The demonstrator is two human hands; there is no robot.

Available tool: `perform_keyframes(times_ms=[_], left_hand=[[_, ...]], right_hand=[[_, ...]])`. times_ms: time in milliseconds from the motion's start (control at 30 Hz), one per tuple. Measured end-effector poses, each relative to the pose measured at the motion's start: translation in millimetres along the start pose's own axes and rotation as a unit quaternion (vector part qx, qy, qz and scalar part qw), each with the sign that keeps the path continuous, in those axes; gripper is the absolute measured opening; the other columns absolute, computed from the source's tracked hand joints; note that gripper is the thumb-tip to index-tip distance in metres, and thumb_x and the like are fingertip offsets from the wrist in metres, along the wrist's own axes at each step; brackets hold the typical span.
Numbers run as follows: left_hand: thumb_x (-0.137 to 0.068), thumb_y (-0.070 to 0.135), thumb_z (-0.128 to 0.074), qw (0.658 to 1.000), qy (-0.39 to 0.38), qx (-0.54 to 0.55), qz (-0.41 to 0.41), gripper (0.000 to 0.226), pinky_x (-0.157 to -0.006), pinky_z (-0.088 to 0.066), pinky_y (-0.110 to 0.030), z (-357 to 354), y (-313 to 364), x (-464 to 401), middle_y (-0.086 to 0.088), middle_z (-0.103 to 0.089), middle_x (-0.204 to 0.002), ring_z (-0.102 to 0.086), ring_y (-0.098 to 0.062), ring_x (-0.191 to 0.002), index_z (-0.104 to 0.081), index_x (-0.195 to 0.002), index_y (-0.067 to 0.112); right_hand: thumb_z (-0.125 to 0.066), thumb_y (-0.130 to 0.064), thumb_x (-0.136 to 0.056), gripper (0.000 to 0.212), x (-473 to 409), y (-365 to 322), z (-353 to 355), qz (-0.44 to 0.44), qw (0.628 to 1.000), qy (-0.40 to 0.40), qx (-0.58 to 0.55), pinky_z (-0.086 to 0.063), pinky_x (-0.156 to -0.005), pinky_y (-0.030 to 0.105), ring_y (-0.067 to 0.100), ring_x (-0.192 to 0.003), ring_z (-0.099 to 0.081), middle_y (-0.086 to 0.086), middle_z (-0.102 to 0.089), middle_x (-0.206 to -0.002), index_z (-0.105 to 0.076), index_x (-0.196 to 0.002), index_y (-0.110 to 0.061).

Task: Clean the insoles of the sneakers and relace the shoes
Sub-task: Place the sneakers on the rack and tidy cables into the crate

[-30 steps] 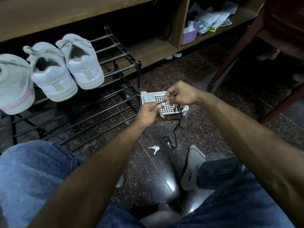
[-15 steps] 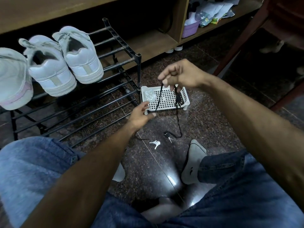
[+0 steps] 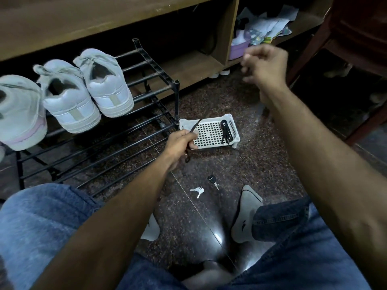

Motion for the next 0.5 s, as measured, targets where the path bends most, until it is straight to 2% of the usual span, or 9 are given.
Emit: perform_keyframes(times_ms=[67,133,200,267,300,367,433,500], left_hand=[[-0.093,0.020,-0.061,0.999,0.009,0.036,0.016,0.019,-0.063,-0.043,-0.028,11,0,2,0.003,-0.063,-0.055,-0.060,-0.024,-0.079,-0.062,-0.075,0.018],[-0.093,0.017,-0.060,0.996,0.020,0.082,0.019,0.016,-0.063,-0.047,-0.025,17,7,1,0.001,-0.066,-0.062,-0.062,-0.023,-0.084,-0.063,-0.077,0.018],[-0.093,0.015,-0.060,0.993,0.027,0.115,0.006,0.016,-0.073,-0.049,-0.028,16,16,-1,-0.001,-0.067,-0.071,-0.064,-0.020,-0.085,-0.063,-0.078,0.017],[-0.093,0.016,-0.060,0.993,0.028,0.116,-0.010,0.015,-0.077,-0.048,-0.032,12,25,-4,-0.001,-0.066,-0.078,-0.062,-0.016,-0.084,-0.062,-0.078,0.016],[-0.093,0.017,-0.061,0.994,0.028,0.103,-0.014,0.015,-0.078,-0.049,-0.033,9,28,-4,-0.001,-0.065,-0.080,-0.061,-0.015,-0.084,-0.062,-0.078,0.016],[-0.090,0.018,-0.064,0.997,0.030,0.065,-0.024,0.017,-0.077,-0.051,-0.038,3,31,-8,-0.004,-0.065,-0.080,-0.059,-0.021,-0.084,-0.064,-0.074,0.017],[-0.088,0.016,-0.067,0.998,0.037,0.004,-0.054,0.020,-0.069,-0.048,-0.036,-2,34,-9,-0.005,-0.064,-0.074,-0.057,-0.023,-0.074,-0.065,-0.068,0.018],[-0.086,0.012,-0.069,0.990,0.032,-0.079,-0.112,0.019,-0.067,-0.045,-0.031,-7,39,-9,-0.005,-0.063,-0.076,-0.056,-0.016,-0.071,-0.065,-0.068,0.017]], right_hand=[[-0.059,-0.007,-0.080,0.022,-2,44,16,-0.086,0.992,0.083,0.045,-0.050,-0.047,0.027,0.007,-0.050,-0.056,-0.001,-0.062,-0.062,-0.063,-0.064,-0.021],[-0.056,-0.009,-0.079,0.022,5,83,29,-0.158,0.972,0.139,0.102,-0.051,-0.056,0.025,0.005,-0.053,-0.058,-0.002,-0.066,-0.067,-0.065,-0.062,-0.020],[-0.057,-0.017,-0.086,0.015,24,117,39,-0.228,0.945,0.159,0.170,-0.051,-0.072,0.024,0.017,-0.075,-0.067,0.004,-0.072,-0.088,-0.071,-0.079,-0.016],[-0.057,-0.023,-0.091,0.020,49,138,40,-0.285,0.917,0.144,0.239,-0.046,-0.082,0.025,0.027,-0.099,-0.065,0.010,-0.070,-0.108,-0.071,-0.101,-0.013],[-0.056,-0.020,-0.092,0.021,61,145,35,-0.293,0.910,0.130,0.261,-0.046,-0.083,0.026,0.029,-0.102,-0.064,0.012,-0.069,-0.111,-0.071,-0.105,-0.013],[-0.055,-0.007,-0.088,0.025,75,151,17,-0.262,0.930,0.071,0.248,-0.049,-0.086,0.029,0.029,-0.102,-0.064,0.012,-0.069,-0.114,-0.070,-0.107,-0.015],[-0.053,0.008,-0.082,0.047,86,149,-10,-0.198,0.962,-0.046,0.184,-0.051,-0.091,0.031,0.021,-0.101,-0.063,0.006,-0.065,-0.124,-0.065,-0.121,-0.016],[-0.053,0.014,-0.078,0.065,94,137,-35,-0.142,0.970,-0.165,0.108,-0.046,-0.098,0.028,0.012,-0.111,-0.056,0.001,-0.055,-0.136,-0.052,-0.135,-0.017]])
Point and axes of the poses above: each hand's wrist, its own x-axis away from the middle knuckle, its own z-axis out of the back of the hand, y = z × x, the point moved 2 cm from there along -x, towards the middle knuckle
